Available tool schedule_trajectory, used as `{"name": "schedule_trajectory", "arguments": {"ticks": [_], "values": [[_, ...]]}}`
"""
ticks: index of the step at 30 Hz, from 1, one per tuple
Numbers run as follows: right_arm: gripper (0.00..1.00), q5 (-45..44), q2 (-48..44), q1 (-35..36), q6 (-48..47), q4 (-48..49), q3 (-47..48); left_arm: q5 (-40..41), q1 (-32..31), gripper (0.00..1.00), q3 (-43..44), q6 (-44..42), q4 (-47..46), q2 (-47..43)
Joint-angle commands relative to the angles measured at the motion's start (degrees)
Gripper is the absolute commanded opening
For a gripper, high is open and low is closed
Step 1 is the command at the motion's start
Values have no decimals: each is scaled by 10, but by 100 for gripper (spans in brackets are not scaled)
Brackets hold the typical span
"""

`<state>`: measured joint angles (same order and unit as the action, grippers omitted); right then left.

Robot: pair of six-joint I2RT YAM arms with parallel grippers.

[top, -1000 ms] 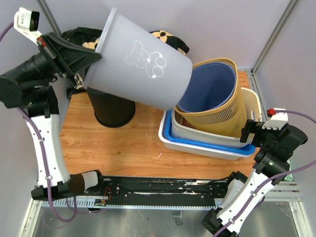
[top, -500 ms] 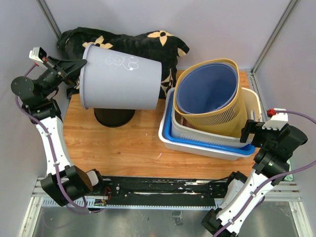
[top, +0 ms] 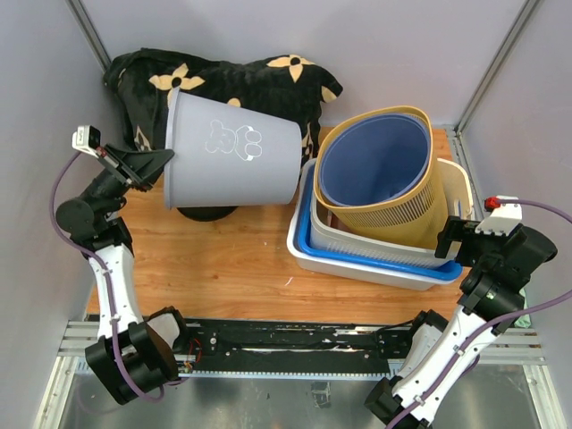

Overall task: Turn the large container upside down
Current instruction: Turn the container upside down at the center of the board.

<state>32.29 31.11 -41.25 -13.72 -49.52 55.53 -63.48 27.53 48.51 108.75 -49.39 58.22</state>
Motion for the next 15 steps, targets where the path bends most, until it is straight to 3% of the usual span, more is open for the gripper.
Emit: {"name": "schedule_trajectory", "arguments": {"ticks": [1,4,15], "values": [[96,-6,7,-7,7,6,0,-83,4,0,-141,29,42,79],[96,-5,10,-8,9,7,3,-83,7,0,-201,51,-26,93],[96,-6,4,-13,8,8,0,-148,31,0,-243,-37,-20,141]]}}
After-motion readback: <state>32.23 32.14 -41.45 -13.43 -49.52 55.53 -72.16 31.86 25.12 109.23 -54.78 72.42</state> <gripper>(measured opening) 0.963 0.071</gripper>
